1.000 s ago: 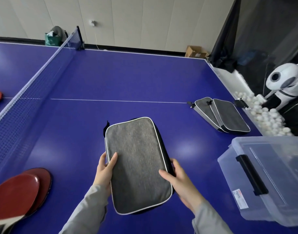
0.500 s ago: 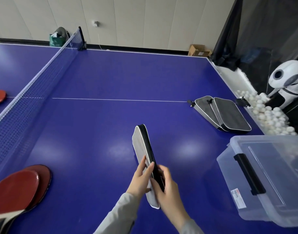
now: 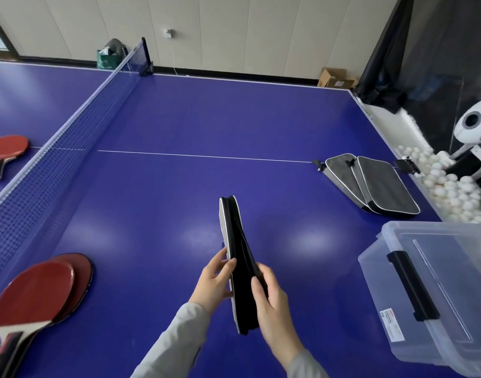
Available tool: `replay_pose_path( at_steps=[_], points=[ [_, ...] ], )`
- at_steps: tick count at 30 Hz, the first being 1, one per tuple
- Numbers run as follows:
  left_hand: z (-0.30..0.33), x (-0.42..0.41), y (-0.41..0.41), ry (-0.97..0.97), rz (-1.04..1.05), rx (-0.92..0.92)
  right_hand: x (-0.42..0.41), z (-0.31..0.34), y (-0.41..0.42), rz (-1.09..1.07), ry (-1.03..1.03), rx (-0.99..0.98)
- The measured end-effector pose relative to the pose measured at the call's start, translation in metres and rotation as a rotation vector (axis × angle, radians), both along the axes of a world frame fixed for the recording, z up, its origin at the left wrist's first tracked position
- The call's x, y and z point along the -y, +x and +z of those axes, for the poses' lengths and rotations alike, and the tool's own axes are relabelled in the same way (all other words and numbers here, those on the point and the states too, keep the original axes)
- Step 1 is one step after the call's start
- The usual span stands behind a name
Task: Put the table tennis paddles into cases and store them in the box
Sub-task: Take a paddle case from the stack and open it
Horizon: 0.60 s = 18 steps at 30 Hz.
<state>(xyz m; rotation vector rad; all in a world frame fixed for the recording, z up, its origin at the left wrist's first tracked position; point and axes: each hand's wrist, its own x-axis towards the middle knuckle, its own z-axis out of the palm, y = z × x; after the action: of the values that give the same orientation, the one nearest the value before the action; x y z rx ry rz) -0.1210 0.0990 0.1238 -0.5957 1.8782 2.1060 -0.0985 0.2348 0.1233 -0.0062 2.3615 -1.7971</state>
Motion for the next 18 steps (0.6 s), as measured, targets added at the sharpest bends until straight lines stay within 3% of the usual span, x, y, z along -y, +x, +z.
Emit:
replay_pose_path(
  at_steps=[3, 8, 13, 18],
  points=[
    [-0.004, 0.017, -0.002, -0.056, 0.034, 0.005, -0.003, 0.0, -0.006, -0.038, 0.018, -0.013],
    [-0.016, 0.074, -0.001, -0.148, 0.299, -0.011, -0.035, -0.014, -0.024, -0.253, 0.051, -0.007],
    [-0.042, 0.125, 0.01, -0.26, 0.25, 0.083, -0.076, -0.045, -0.028, -0.374, 0.07, 0.116],
    [-0.083, 0.149, 0.023, -0.322, 0.286, 0.202, -0.104, -0.081, -0.026, -0.329, 0.222, 0.322]
  ],
)
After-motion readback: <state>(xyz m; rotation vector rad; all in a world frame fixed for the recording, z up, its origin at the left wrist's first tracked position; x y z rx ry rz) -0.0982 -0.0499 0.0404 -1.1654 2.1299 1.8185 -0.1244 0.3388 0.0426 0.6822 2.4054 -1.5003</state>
